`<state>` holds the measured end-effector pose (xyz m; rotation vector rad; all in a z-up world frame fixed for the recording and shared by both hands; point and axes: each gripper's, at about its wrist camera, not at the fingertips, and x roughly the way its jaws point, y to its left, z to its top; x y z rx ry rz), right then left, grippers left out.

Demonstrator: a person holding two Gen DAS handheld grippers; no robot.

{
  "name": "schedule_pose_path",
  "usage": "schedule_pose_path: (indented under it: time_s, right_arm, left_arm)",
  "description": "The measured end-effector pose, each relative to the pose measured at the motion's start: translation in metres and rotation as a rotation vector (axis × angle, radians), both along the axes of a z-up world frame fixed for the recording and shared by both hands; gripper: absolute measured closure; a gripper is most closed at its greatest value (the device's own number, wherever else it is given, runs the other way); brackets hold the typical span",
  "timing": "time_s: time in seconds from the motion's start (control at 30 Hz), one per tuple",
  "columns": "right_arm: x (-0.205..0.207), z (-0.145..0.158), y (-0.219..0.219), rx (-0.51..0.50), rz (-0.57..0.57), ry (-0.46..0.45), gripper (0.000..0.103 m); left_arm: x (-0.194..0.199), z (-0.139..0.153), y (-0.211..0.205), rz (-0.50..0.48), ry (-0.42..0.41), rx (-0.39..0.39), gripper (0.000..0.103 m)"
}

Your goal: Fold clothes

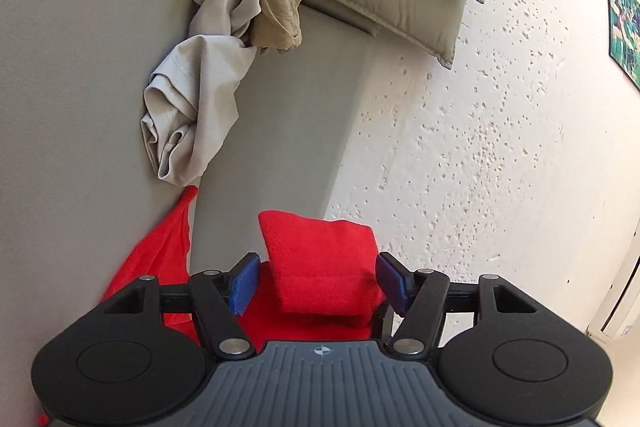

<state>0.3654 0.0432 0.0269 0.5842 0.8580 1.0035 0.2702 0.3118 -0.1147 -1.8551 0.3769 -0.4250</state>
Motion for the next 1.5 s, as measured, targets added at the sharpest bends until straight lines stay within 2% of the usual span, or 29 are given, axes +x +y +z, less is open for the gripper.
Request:
schedule_pose_path:
  time_s: [0.03, 0.07, 0.1, 0.13, 0.2, 0.23, 0.3, 0.37, 0.43, 0.5, 0.57, 0.6, 0.63, 0.7, 0.73, 0.83, 0.87, 0.93, 1.03, 1.13, 1.27, 1.33, 1.4, 1.43, 1.47, 1.5]
  right_arm:
    - [0.000, -0.001, -0.001, 0.001, -0.001, 0.006, 0.099]
    - [0.001, -0.002, -0.001, 0.001, -0.002, 0.013, 0.099]
    - [0.001, -0.003, -0.002, 0.002, -0.003, 0.019, 0.099]
    - [0.001, -0.004, -0.002, 0.003, -0.004, 0.025, 0.099]
    - [0.002, -0.005, -0.003, 0.004, -0.006, 0.038, 0.099]
    - [0.003, -0.006, -0.004, 0.005, -0.007, 0.044, 0.099]
    - [0.004, -0.007, -0.005, -0.011, -0.018, 0.050, 0.099]
    - [0.005, -0.007, -0.006, -0.061, -0.050, 0.044, 0.096]
    - [0.002, 0.001, -0.008, -0.133, -0.117, 0.017, 0.087]
    - [-0.005, 0.014, -0.012, -0.211, -0.202, -0.026, 0.086]
    - [-0.020, 0.040, -0.021, -0.313, -0.302, -0.148, 0.078]
    - [-0.028, 0.053, -0.025, -0.359, -0.347, -0.211, 0.068]
    - [-0.036, 0.068, -0.031, -0.409, -0.395, -0.286, 0.058]
    - [-0.051, 0.100, -0.044, -0.507, -0.489, -0.432, 0.048]
    - [-0.056, 0.113, -0.050, -0.541, -0.529, -0.480, 0.046]
    - [-0.066, 0.146, -0.074, -0.614, -0.646, -0.548, 0.042]
    - [-0.067, 0.154, -0.082, -0.629, -0.677, -0.554, 0.041]
    - [-0.068, 0.163, -0.094, -0.648, -0.725, -0.549, 0.038]
    - [-0.063, 0.160, -0.107, -0.645, -0.773, -0.495, 0.037]
    - [-0.052, 0.144, -0.110, -0.641, -0.761, -0.415, 0.037]
    - [-0.046, 0.112, -0.102, -0.652, -0.723, -0.331, 0.037]
    - [-0.047, 0.100, -0.098, -0.649, -0.709, -0.305, 0.037]
    - [-0.049, 0.095, -0.096, -0.649, -0.698, -0.297, 0.037]
    - [-0.050, 0.093, -0.095, -0.649, -0.694, -0.294, 0.037]
    - [-0.051, 0.093, -0.094, -0.649, -0.693, -0.298, 0.037]
    - [-0.053, 0.092, -0.095, -0.649, -0.693, -0.302, 0.037]
  left_arm:
    - [0.000, -0.001, 0.000, 0.007, 0.003, -0.013, 0.048]
    - [0.000, 0.000, 0.000, 0.010, -0.002, -0.008, 0.055]
    - [0.000, 0.001, 0.001, 0.011, -0.010, 0.001, 0.067]
    - [0.001, 0.003, 0.001, 0.012, -0.017, 0.010, 0.072]
    - [0.001, 0.008, 0.003, 0.014, -0.032, 0.040, 0.096]
    - [0.000, 0.011, 0.003, 0.027, -0.036, 0.067, 0.101]
    - [-0.004, 0.019, 0.005, 0.062, -0.041, 0.126, 0.101]
    - [-0.008, 0.032, 0.012, 0.109, -0.040, 0.219, 0.101]
    - [-0.018, 0.054, 0.024, 0.197, -0.041, 0.382, 0.101]
    - [-0.033, 0.077, 0.039, 0.301, -0.037, 0.559, 0.101]
    - [-0.056, 0.098, 0.053, 0.418, -0.027, 0.720, 0.101]
    - [-0.068, 0.107, 0.061, 0.473, -0.021, 0.778, 0.101]
    - [-0.079, 0.113, 0.069, 0.517, -0.020, 0.817, 0.101]
    - [-0.094, 0.124, 0.083, 0.577, -0.020, 0.874, 0.101]
    - [-0.102, 0.130, 0.090, 0.606, -0.020, 0.902, 0.101]
    - [-0.123, 0.143, 0.101, 0.683, -0.010, 1.019, 0.101]
    - [-0.128, 0.144, 0.103, 0.706, -0.006, 1.038, 0.101]
    - [-0.136, 0.144, 0.108, 0.762, 0.006, 1.025, 0.101]
    - [-0.139, 0.138, 0.115, 0.808, 0.027, 0.992, 0.101]
    - [-0.128, 0.123, 0.122, 0.792, 0.108, 1.017, 0.101]
    - [-0.107, 0.087, 0.139, 0.723, 0.276, 1.033, 0.101]
    - [-0.104, 0.080, 0.146, 0.710, 0.314, 1.058, 0.101]
    - [-0.105, 0.077, 0.150, 0.716, 0.298, 1.066, 0.101]
    - [-0.107, 0.076, 0.151, 0.726, 0.246, 1.053, 0.101]
    - [-0.110, 0.075, 0.156, 0.725, 0.150, 0.996, 0.101]
    - [-0.111, 0.072, 0.164, 0.702, 0.031, 0.891, 0.101]
